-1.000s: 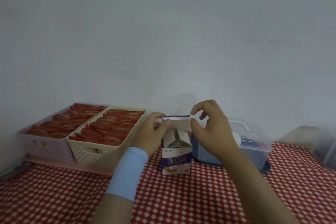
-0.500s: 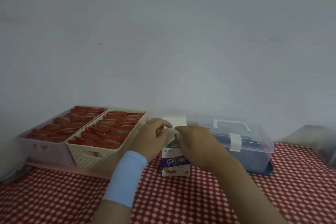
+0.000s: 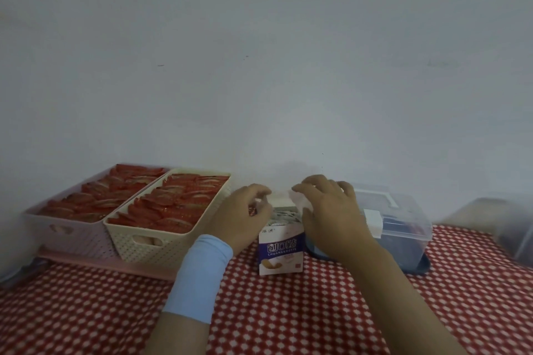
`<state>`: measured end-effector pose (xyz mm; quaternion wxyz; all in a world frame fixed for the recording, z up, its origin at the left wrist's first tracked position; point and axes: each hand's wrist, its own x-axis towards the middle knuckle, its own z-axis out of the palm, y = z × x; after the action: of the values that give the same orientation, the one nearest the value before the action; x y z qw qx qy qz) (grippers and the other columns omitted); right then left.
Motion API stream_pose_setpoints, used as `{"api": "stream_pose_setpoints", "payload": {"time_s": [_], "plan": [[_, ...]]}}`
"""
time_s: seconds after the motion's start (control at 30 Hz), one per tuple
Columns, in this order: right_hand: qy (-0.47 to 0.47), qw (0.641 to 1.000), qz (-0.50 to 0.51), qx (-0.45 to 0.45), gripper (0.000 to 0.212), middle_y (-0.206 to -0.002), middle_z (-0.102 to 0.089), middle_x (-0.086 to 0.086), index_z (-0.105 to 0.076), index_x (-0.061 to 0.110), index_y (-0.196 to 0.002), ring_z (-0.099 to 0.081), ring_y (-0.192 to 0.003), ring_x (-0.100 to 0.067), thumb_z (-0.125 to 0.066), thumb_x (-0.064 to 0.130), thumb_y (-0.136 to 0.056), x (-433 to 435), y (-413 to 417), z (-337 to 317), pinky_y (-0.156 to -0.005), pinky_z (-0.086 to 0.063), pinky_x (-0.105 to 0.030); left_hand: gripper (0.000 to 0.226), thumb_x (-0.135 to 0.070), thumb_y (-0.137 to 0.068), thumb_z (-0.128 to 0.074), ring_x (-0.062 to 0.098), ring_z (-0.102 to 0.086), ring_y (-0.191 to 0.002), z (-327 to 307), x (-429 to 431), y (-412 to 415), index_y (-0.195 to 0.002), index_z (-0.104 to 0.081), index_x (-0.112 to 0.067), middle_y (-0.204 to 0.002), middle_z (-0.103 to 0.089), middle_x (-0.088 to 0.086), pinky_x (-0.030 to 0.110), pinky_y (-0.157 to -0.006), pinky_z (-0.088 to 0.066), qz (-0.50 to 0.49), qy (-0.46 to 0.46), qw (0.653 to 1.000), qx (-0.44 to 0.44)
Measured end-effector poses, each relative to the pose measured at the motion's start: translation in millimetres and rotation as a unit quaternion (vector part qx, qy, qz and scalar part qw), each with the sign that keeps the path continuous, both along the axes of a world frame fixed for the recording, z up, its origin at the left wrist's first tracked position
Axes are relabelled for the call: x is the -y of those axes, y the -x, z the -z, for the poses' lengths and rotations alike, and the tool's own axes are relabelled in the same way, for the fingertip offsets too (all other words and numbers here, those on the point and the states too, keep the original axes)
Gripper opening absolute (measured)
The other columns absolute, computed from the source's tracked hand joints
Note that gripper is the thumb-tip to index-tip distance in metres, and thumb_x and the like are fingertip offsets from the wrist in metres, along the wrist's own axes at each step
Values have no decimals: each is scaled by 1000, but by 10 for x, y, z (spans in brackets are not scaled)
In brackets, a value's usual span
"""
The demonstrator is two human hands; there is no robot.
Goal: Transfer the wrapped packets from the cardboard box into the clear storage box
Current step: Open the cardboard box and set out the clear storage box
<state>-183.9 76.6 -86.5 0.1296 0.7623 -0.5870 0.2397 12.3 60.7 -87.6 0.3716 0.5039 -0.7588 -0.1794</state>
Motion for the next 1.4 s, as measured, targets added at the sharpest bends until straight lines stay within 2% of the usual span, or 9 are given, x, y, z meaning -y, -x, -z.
{"api": "stream_pose_setpoints", "payload": {"time_s": [0.1, 0.23, 0.37, 0.5, 0.73, 0.9, 1.0, 1.17, 1.4], "plan": [[29, 999, 10, -32, 31, -122, -64, 5, -71, 29, -116, -56, -110, -20, -65, 23, -87, 33, 58, 28, -98, -37, -40, 42, -15, -89, -49, 6, -50, -118, 23, 91, -48, -124, -60, -35, -125, -55, -17, 35, -106, -44, -30, 45, 998, 32], [18, 993, 40, -106, 30, -96, -71, 8, -77, 30, -98, -53, -91, -19, -48, 29, -91, 7, 39, 23, -83, -32, -37, 59, 10, -80, -48, 14, -40, -128, -12, 131, -101, -121, -67, -27, -132, -53, -9, 33, -112, -38, -29, 61, 990, 125], [-7, 989, 41, -141, 34, -91, -67, 6, -71, 27, -90, -49, -86, -20, -38, 31, -95, -44, -17, -22, -85, -32, -39, 40, -25, -92, -57, 3, -49, -114, -63, 59, -73, -132, -62, -27, -138, -55, -10, 20, -102, -35, 11, -38, 986, 164], [-32, 988, 47, -140, 35, -89, -66, 6, -64, 26, -83, -52, -88, -19, -34, 33, -98, -67, -66, -22, -106, -25, -46, 94, -56, -76, -75, 14, -31, -143, -53, -2, -22, -154, -31, -28, -157, -33, -8, 29, -114, -25, 17, -60, 967, 246], [-51, 992, 16, -111, 34, -105, -70, 8, -68, 28, -108, -60, -100, -14, -35, 30, -101, -93, -147, 35, -122, 4, -55, 65, -27, -77, -79, 14, -47, -123, 48, 34, -15, -136, -52, -29, -119, -49, -11, 23, -94, -37, 25, -64, 987, 144], [-93, 985, -73, 122, 49, -155, -40, 4, -37, 20, -153, -45, -136, -15, -44, 20, -104, -108, -312, 81, -115, -33, -33, 76, -32, -73, -81, 14, -49, -123, 78, 127, -196, -141, -46, -36, -132, -44, -8, 32, -105, -42, -25, -33, 994, 101], [-135, 964, -84, 214, 52, -154, -40, 5, -35, 22, -154, -44, -136, -14, -46, 20, -104, -82, -407, 179, -111, -42, -30, 78, -29, -75, -80, 17, -48, -123, 120, 172, -234, -144, -43, -32, -131, -40, -4, 32, -106, -43, -28, -63, 992, 108], [-163, 958, -92, 218, 53, -155, -38, 6, -35, 20, -154, -38, -138, -10, -47, 13, -102, -123, -483, 258, -107, -25, -12, 73, -46, -83, -64, 20, -34, -137, 158, 198, -192, -149, -35, -34, -147, -36, 0, 38, -115, -33, -56, -72, 978, 189], [-128, 968, -82, 201, 49, -158, -34, 7, -44, 25, -149, -33, -145, -13, -48, 12, -102, -171, -132, -52, -118, -28, -25, 64, -48, -92, -56, 17, -14, -147, -61, 17, 29, -150, -32, -34, -158, -28, -8, 36, -120, -13, -79, 36, 977, 195]]}}
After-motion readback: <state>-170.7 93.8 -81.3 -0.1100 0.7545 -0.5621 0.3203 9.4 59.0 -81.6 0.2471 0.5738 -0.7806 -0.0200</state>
